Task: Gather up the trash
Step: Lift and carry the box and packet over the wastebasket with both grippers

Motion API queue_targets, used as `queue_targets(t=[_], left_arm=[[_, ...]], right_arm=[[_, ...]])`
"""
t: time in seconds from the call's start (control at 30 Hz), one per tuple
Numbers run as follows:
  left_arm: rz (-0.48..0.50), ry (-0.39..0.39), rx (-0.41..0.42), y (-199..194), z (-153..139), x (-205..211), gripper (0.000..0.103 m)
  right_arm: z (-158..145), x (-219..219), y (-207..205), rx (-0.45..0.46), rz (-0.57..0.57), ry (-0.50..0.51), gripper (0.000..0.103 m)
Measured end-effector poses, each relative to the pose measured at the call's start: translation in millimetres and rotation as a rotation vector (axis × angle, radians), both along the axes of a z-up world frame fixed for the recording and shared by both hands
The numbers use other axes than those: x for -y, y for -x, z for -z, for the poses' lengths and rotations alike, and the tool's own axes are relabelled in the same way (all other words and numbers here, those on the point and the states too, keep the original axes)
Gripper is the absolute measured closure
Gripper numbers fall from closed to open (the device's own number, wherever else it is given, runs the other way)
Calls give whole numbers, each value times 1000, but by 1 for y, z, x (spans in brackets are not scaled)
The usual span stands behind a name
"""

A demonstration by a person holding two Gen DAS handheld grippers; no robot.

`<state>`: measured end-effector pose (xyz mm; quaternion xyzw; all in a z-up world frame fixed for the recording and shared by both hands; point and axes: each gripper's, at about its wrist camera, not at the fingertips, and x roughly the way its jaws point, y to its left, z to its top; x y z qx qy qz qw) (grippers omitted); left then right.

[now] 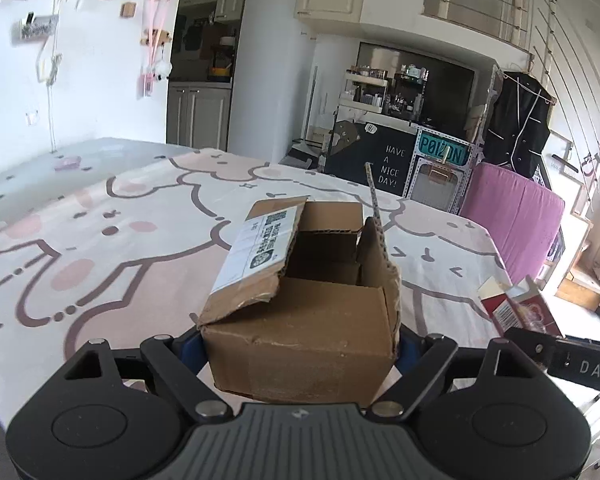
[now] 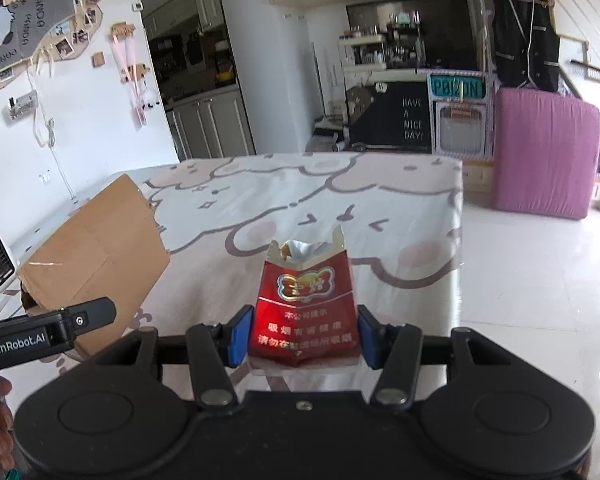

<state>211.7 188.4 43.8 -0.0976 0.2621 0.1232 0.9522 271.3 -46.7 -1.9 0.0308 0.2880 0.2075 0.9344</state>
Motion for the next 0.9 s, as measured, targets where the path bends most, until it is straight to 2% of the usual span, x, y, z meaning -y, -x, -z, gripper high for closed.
queue_targets(t=[0.17, 0.43, 0.9], left_arm=[[15, -18, 6, 18, -11, 16, 17], [59, -43, 31, 37, -28, 47, 17], [210, -47, 52, 35, -31, 121, 16]], right_arm=[[-13, 15, 23, 46, -3, 25, 49], [-30, 49, 51, 87, 30, -2, 49], [-33, 129, 83, 106, 137, -1, 49]])
